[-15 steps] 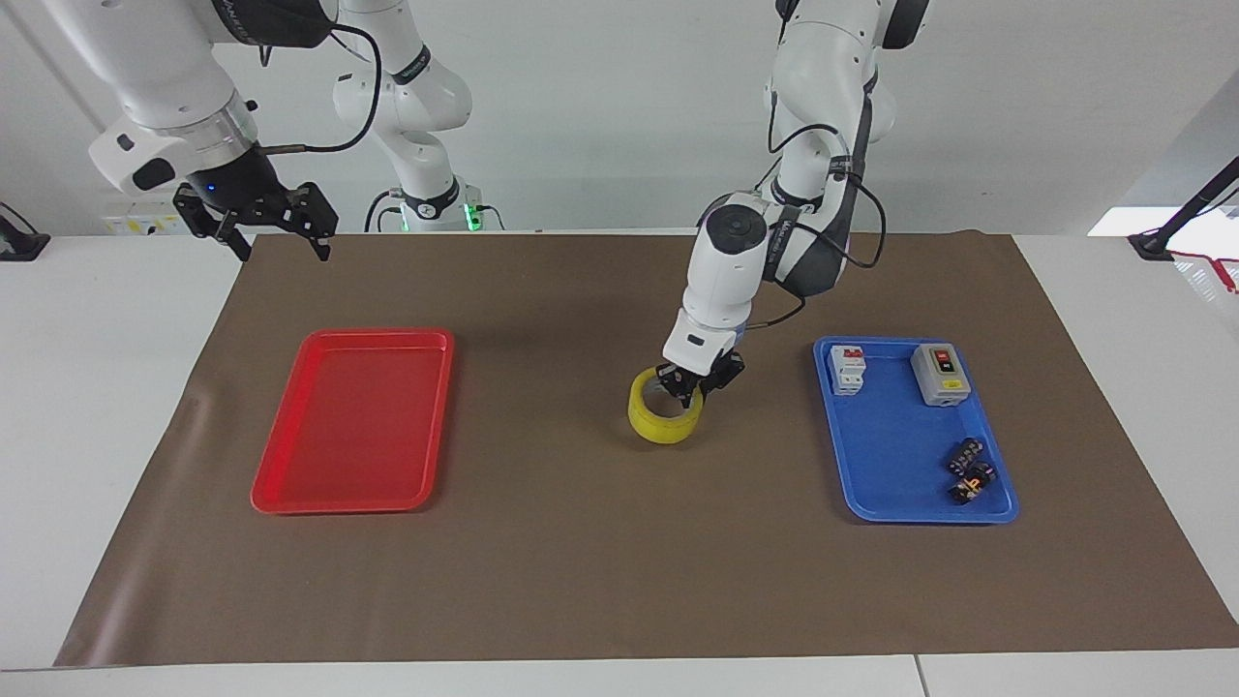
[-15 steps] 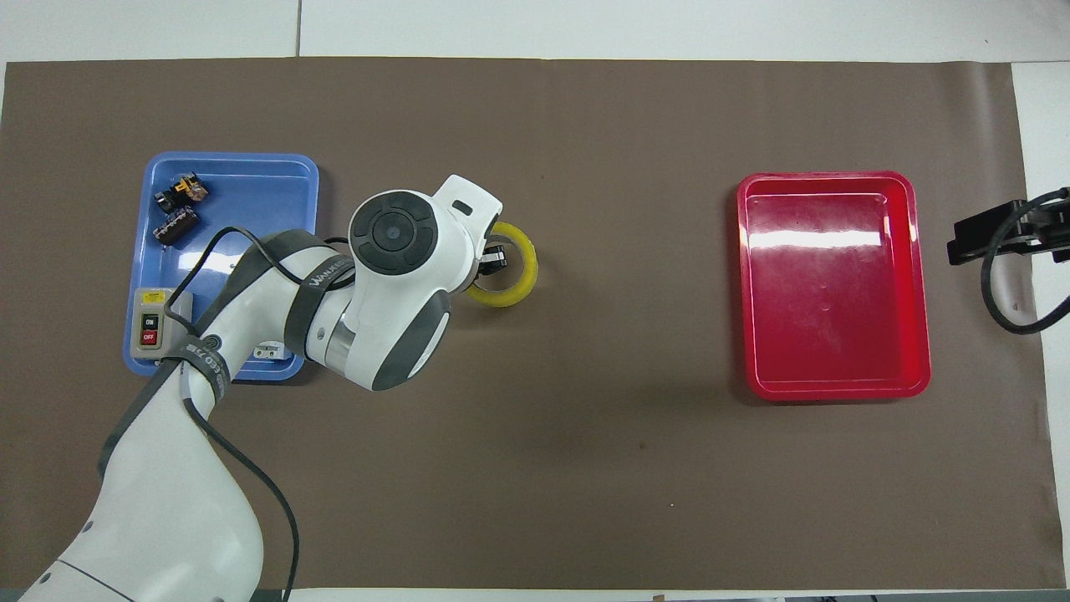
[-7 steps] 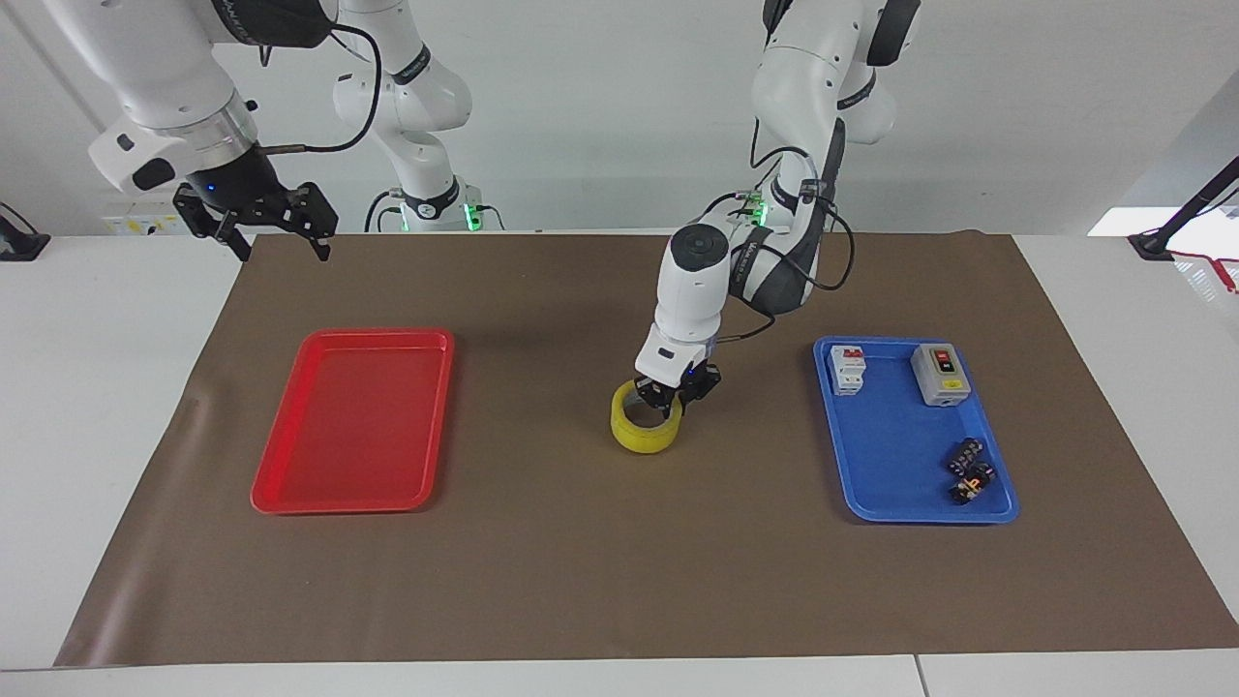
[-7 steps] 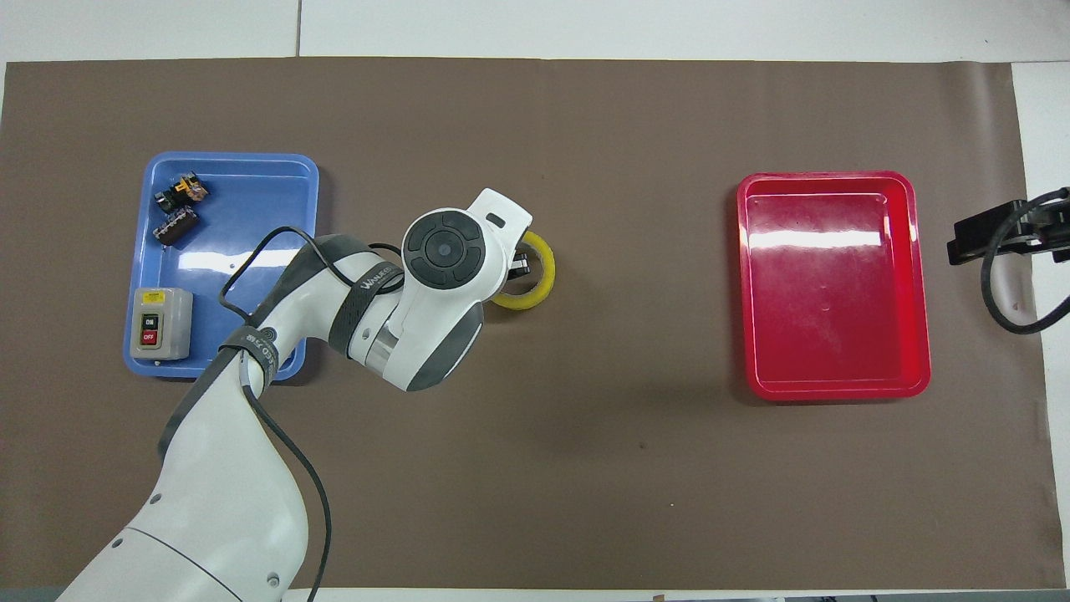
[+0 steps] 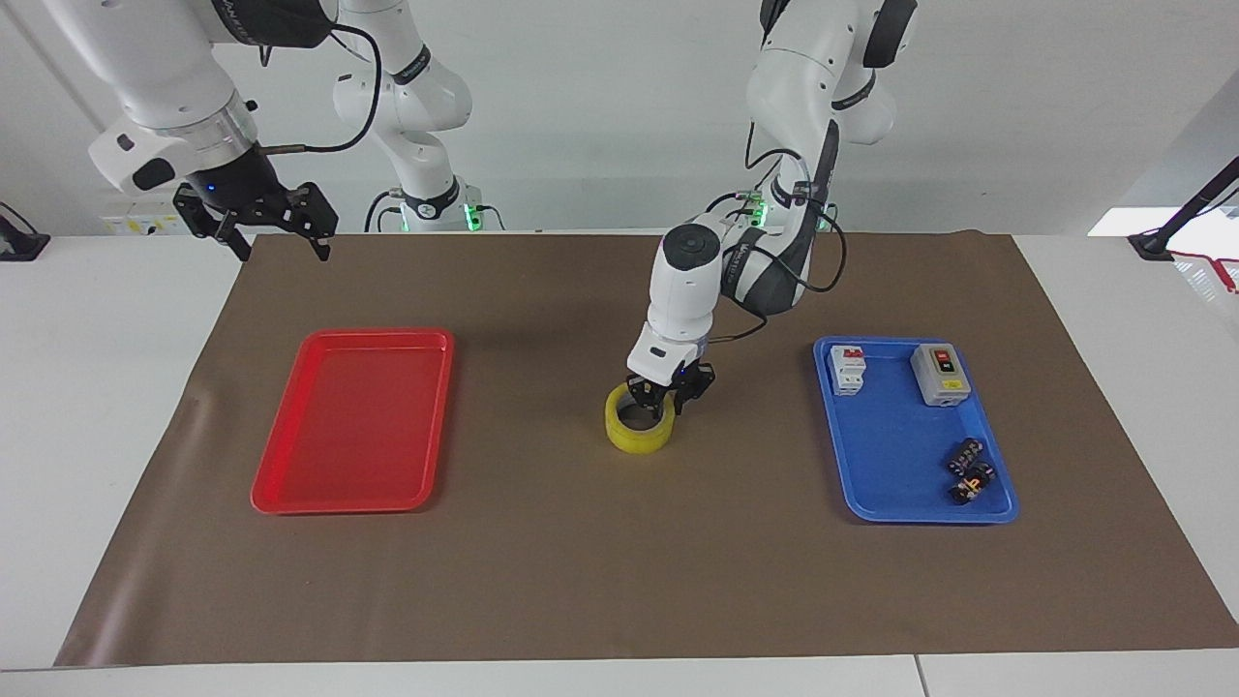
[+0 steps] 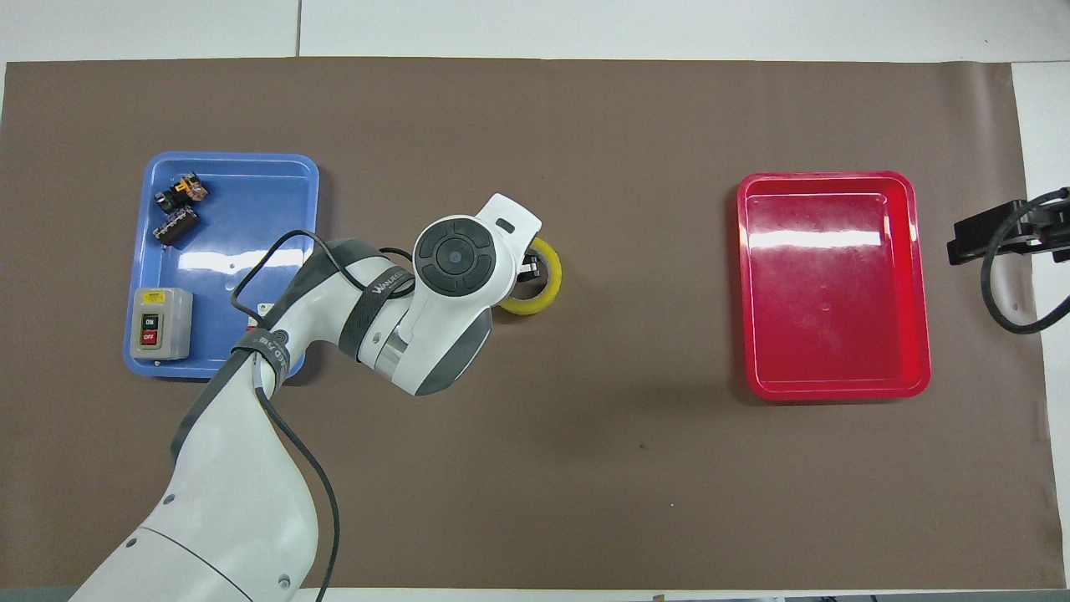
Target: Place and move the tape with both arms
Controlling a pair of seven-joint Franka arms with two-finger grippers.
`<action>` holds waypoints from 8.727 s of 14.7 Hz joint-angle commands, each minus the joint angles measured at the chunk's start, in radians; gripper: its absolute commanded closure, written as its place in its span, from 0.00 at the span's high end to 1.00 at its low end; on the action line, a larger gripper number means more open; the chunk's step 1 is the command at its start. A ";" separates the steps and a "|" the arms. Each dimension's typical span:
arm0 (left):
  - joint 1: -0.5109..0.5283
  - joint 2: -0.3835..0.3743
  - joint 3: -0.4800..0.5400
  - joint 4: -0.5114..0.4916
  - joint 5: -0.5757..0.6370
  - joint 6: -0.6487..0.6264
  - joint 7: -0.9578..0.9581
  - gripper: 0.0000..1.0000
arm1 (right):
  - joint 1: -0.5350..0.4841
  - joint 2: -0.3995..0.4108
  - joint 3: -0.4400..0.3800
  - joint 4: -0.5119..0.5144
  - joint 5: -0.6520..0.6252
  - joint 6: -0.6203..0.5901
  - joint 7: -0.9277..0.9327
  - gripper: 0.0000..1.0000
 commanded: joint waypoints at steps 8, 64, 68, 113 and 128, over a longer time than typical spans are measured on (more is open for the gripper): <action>0.093 -0.170 0.014 -0.032 0.023 -0.150 0.048 1.00 | -0.010 -0.010 0.003 -0.011 0.009 0.008 -0.018 1.00; 0.624 -0.470 0.041 0.183 -0.047 -0.843 0.876 1.00 | 0.449 0.475 0.028 -0.100 0.048 0.684 0.207 0.00; 0.624 -0.470 0.038 0.183 -0.047 -0.843 0.876 1.00 | 0.322 0.369 0.031 -0.115 0.006 0.552 0.080 0.00; 0.624 -0.470 0.037 0.185 -0.049 -0.848 0.869 1.00 | -0.039 0.012 0.042 -0.278 -0.037 0.389 0.048 1.00; 0.624 -0.470 0.037 0.185 -0.049 -0.846 0.869 1.00 | -0.050 -0.048 0.043 -0.066 -0.041 0.037 0.132 1.00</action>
